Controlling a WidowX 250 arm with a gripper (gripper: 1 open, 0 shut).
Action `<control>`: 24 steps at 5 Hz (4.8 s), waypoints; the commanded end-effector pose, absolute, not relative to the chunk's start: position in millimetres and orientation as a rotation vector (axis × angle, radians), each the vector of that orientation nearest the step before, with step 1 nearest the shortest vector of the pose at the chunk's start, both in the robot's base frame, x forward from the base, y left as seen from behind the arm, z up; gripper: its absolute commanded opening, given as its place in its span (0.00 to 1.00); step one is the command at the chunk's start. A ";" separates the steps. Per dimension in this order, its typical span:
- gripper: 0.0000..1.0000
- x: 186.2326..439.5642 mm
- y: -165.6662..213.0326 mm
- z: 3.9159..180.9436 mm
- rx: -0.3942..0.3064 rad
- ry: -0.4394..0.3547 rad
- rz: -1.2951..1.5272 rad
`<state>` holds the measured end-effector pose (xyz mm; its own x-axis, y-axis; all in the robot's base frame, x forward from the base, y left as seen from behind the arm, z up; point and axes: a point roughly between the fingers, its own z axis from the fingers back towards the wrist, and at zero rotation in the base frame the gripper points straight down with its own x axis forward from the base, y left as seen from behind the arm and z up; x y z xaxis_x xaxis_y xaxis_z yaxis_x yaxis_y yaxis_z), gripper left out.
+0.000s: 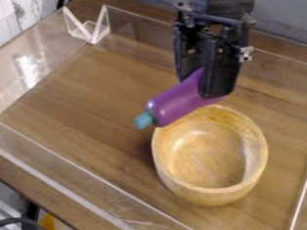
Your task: Put the purple eggplant in the brown bowl
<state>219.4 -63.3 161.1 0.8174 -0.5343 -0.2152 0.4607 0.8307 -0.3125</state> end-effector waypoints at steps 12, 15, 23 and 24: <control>0.00 194.7 -87.5 82.3 -0.221 0.282 -0.445; 0.00 216.1 -61.5 119.2 -0.206 0.253 -0.411; 0.00 264.2 -101.3 88.5 -0.177 0.219 -0.423; 0.00 255.6 -111.5 83.2 -0.180 0.212 -0.367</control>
